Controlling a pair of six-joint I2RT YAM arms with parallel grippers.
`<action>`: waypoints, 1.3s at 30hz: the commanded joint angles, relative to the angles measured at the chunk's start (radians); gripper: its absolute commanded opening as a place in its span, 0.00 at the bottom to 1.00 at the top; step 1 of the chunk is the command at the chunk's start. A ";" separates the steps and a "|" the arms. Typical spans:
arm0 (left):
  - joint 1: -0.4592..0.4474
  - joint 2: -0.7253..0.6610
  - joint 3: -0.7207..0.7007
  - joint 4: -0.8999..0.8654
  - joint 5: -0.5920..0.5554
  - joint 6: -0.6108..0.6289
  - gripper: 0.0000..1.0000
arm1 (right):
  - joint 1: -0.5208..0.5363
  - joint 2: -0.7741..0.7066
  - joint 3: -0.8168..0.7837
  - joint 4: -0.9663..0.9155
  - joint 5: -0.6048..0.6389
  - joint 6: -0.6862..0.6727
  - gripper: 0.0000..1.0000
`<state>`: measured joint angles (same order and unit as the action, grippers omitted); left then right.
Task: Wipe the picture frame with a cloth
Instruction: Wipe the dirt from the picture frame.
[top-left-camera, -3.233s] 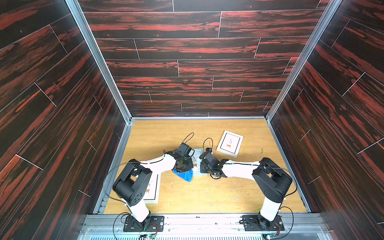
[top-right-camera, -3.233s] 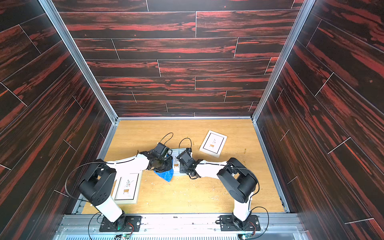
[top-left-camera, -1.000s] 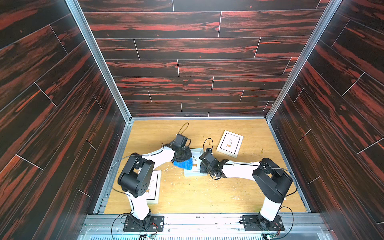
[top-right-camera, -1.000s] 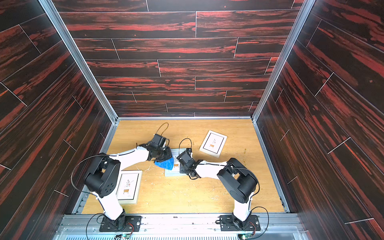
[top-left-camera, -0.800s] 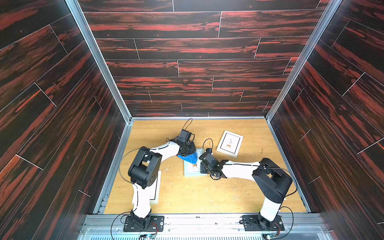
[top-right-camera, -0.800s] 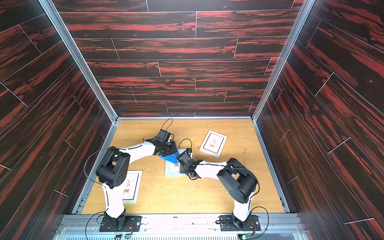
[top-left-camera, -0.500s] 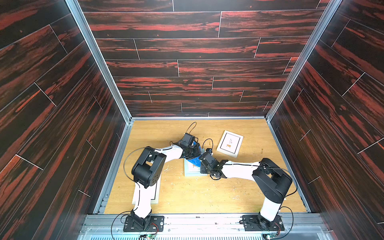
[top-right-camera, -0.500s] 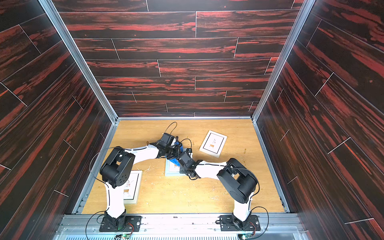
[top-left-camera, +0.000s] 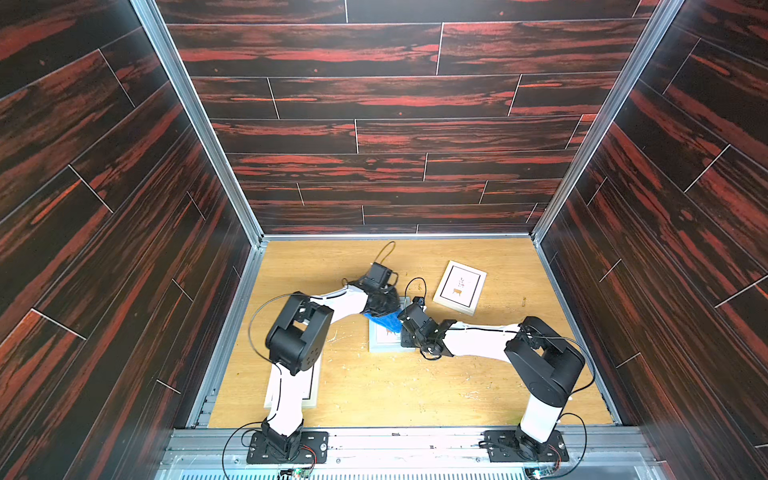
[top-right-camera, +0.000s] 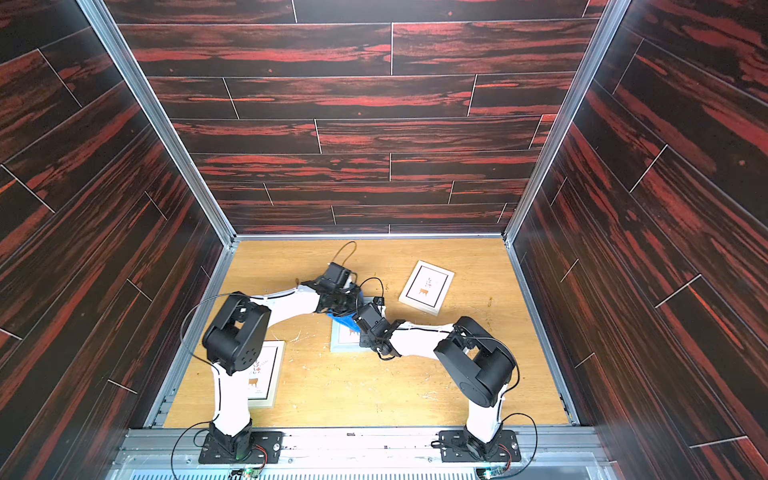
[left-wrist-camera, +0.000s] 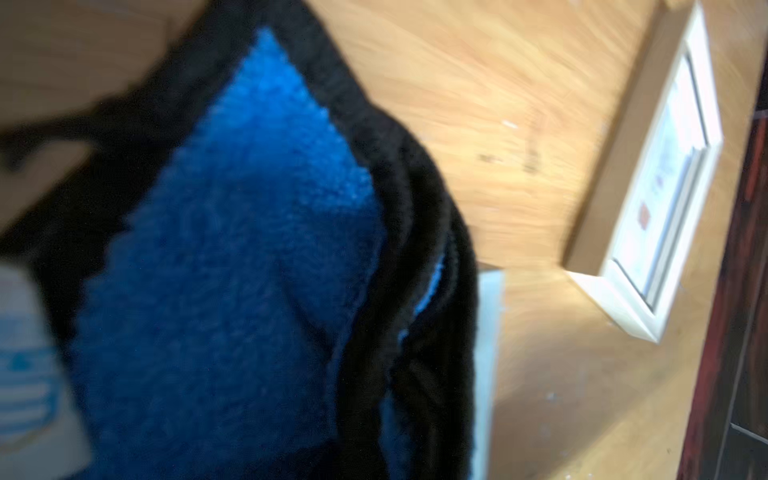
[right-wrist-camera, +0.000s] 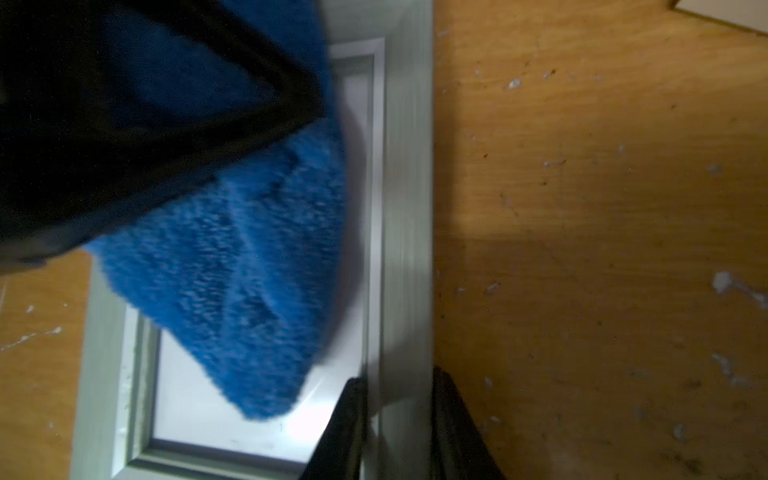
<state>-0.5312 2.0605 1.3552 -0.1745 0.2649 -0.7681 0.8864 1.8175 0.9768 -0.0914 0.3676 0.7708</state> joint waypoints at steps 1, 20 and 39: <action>0.020 -0.007 -0.038 -0.066 -0.029 0.003 0.00 | 0.002 0.001 -0.016 -0.074 -0.005 0.009 0.01; 0.005 0.029 0.011 -0.078 -0.023 -0.002 0.00 | 0.004 0.002 -0.005 -0.087 0.000 0.015 0.01; -0.007 -0.200 -0.171 -0.258 -0.173 0.068 0.00 | 0.004 0.010 -0.011 -0.084 0.002 0.017 0.01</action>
<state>-0.5316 1.9739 1.2831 -0.2665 0.1745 -0.7296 0.8867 1.8141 0.9775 -0.1074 0.3809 0.7860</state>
